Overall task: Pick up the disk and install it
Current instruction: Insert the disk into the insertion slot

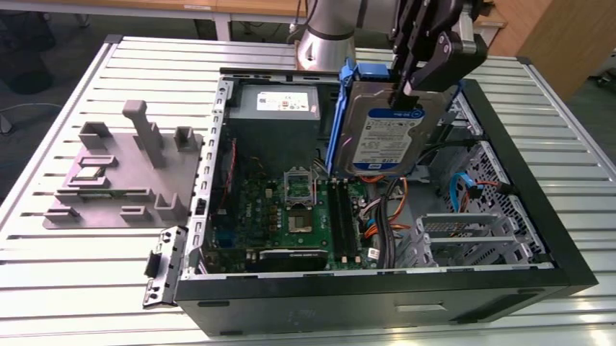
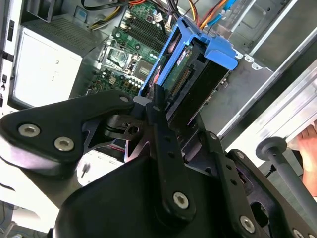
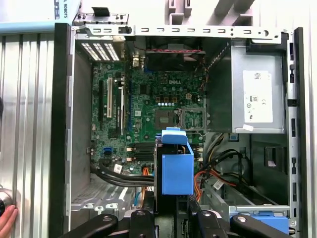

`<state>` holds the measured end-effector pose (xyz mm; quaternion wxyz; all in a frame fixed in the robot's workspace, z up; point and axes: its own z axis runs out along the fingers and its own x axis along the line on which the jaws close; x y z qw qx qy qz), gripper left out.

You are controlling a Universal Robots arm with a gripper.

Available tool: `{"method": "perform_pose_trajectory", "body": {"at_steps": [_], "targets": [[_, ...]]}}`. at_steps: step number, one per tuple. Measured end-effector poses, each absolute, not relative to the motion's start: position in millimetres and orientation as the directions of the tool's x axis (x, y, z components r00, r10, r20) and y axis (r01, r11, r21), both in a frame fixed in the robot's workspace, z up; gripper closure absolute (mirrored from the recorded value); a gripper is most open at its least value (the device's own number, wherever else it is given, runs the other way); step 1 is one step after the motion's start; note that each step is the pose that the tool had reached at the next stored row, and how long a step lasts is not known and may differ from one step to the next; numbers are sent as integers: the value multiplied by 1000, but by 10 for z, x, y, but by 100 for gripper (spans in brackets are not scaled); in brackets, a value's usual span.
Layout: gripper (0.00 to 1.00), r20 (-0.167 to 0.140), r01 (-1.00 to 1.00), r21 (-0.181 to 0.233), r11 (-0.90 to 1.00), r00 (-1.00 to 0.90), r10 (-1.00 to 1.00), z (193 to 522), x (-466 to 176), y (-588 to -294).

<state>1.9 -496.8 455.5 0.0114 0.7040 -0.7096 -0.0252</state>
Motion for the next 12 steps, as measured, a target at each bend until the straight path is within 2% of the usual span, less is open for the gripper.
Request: {"method": "perform_pose_trajectory", "body": {"at_steps": [12], "targets": [[65, -19, -999, 52, 7, -8, -1000, 4549, 18, -5094]]}}
